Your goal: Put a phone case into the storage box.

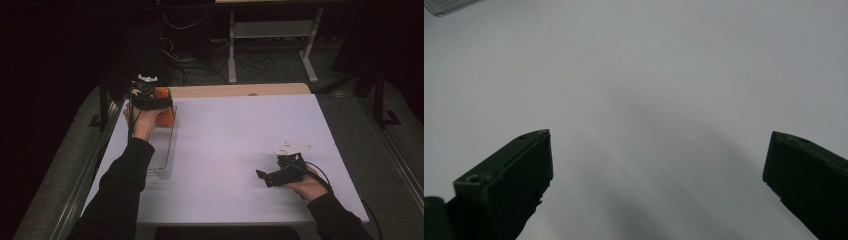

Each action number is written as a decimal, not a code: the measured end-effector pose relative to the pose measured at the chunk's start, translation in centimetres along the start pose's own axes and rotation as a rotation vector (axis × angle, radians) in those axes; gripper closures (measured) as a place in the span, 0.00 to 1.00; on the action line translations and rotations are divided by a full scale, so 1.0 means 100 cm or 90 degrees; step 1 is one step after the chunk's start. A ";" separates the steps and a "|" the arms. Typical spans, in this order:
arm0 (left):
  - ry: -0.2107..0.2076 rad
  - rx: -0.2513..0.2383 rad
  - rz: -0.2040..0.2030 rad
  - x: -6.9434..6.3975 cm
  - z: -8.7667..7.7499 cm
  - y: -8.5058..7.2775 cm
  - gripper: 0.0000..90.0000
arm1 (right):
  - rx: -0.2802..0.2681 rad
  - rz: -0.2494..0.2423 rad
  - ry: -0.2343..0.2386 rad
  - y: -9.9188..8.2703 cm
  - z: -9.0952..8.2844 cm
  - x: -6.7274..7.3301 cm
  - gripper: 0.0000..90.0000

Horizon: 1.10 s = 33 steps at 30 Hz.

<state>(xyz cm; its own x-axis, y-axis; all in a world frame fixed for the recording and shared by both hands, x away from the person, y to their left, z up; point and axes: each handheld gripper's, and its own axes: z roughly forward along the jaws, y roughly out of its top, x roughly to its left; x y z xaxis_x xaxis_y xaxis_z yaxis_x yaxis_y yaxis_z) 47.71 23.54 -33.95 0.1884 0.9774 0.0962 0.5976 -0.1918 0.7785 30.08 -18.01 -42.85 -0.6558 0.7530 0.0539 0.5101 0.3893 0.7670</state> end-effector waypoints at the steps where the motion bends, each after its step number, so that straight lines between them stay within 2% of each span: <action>1: 0.002 0.004 -0.001 -0.001 0.003 -0.001 0.15 | 0.000 0.000 0.000 0.000 0.000 0.000 0.00; 7: 0.010 0.019 -0.012 -0.002 0.015 -0.004 0.15 | -0.004 -0.001 -0.001 0.000 0.000 0.000 0.00; 8: 0.020 0.027 -0.009 -0.003 0.018 -0.005 0.15 | -0.002 -0.004 0.000 0.000 0.000 0.000 0.00; 10: 0.020 0.024 -0.009 -0.002 0.022 -0.006 0.14 | -0.002 -0.003 0.000 0.001 0.000 0.000 0.00; 11: 0.023 0.023 -0.018 -0.003 0.024 -0.006 0.14 | 0.000 0.001 0.001 0.001 0.000 0.001 0.00; 13: 0.043 0.028 -0.004 -0.005 0.028 -0.007 0.14 | -0.001 0.004 0.000 0.001 0.000 0.001 0.00; 15: 0.050 0.034 -0.005 -0.004 0.031 -0.008 0.14 | 0.001 0.001 0.001 0.001 -0.001 0.001 0.00; 19: 0.059 0.025 -0.002 -0.005 0.034 -0.008 0.11 | 0.000 0.000 0.000 0.001 -0.002 0.001 0.00; 23: 0.055 0.030 -0.005 -0.004 0.034 -0.008 0.00 | -0.003 -0.008 -0.003 0.000 -0.002 0.001 0.00; 26: 0.044 0.025 -0.012 -0.001 0.031 -0.007 0.00 | -0.004 -0.005 -0.001 0.001 -0.002 0.001 0.00; 30: 0.028 0.018 -0.005 0.006 0.021 -0.005 0.00 | 0.001 -0.002 0.001 0.001 -0.002 0.002 0.00; 33: -0.006 0.011 0.007 0.012 0.009 -0.004 0.00 | -0.004 -0.004 -0.002 0.001 -0.002 0.001 0.00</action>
<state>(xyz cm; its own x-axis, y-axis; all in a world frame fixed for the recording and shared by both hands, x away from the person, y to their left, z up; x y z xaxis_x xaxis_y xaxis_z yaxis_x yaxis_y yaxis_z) 48.37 24.68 -34.68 0.2018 0.9745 0.0982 0.6094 -0.2034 0.7664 29.98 -18.01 -42.64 -0.6576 0.7519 0.0476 0.5022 0.3904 0.7716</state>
